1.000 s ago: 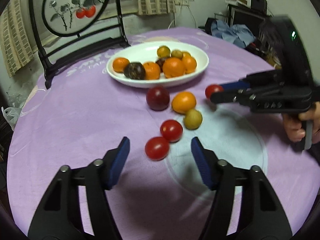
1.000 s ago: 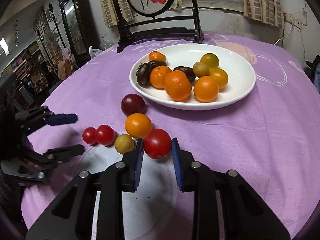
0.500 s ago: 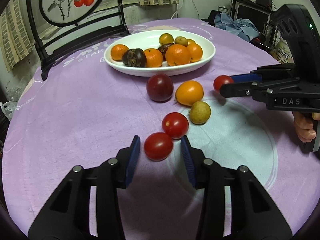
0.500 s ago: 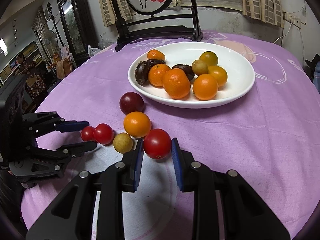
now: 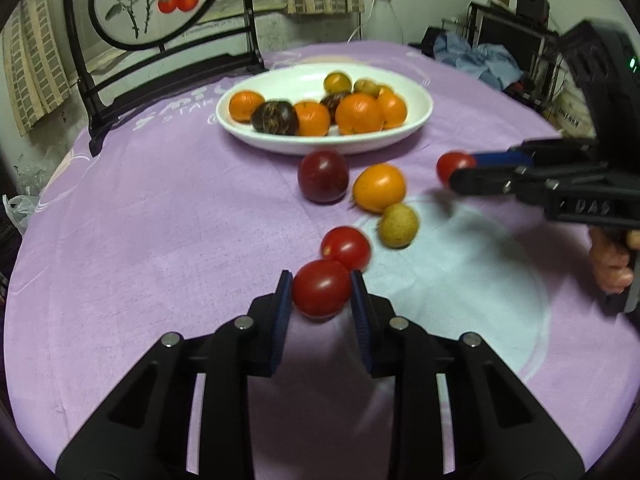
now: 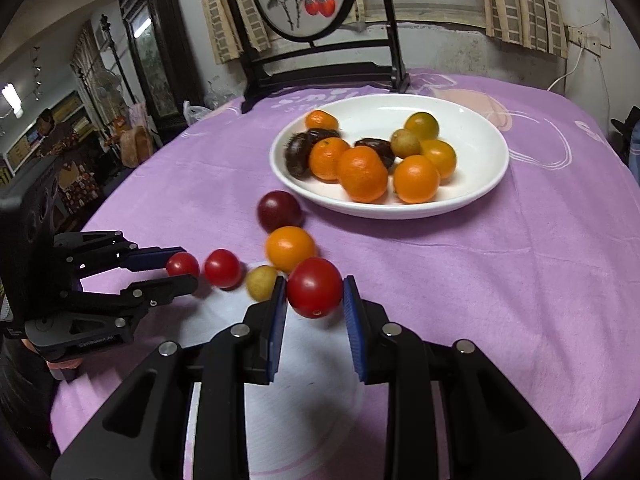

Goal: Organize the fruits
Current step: 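Carry both cherry tomatoes onto the white plate and open both tools, then move both open tools back toward the remaining fruits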

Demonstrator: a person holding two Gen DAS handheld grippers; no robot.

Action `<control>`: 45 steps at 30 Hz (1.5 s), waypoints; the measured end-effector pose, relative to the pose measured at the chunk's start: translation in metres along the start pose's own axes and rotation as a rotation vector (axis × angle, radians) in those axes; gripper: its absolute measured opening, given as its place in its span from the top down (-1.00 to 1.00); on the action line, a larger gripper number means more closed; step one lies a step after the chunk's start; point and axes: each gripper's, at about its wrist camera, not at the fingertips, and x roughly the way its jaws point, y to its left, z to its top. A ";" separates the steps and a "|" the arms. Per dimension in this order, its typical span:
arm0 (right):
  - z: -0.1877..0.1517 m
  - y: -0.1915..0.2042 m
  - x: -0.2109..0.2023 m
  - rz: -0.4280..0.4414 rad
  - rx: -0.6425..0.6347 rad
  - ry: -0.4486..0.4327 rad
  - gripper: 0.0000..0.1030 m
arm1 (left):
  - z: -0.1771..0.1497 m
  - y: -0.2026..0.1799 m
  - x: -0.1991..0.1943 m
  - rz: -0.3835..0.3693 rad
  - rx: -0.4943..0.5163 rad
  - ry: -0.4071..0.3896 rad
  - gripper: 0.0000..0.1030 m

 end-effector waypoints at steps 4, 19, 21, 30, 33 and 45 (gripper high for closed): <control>0.002 0.010 -0.010 0.038 -0.003 -0.058 0.44 | 0.004 -0.005 -0.023 -0.022 -0.044 -0.076 0.43; 0.073 -0.059 0.021 -0.139 0.195 -0.258 0.45 | 0.141 0.012 0.054 0.063 -0.198 -0.110 0.43; 0.078 -0.069 0.028 -0.140 0.209 -0.251 0.45 | 0.149 0.014 0.067 0.075 -0.196 -0.091 0.43; 0.091 -0.088 0.043 -0.151 0.222 -0.216 0.36 | 0.161 0.016 0.089 0.149 -0.181 -0.045 0.01; 0.088 -0.086 0.028 -0.164 0.250 -0.243 -0.25 | 0.157 0.017 0.071 0.211 -0.190 -0.087 -0.62; 0.041 -0.009 0.009 -0.068 0.145 -0.160 -0.25 | 0.058 0.056 -0.003 0.329 -0.394 -0.128 -0.96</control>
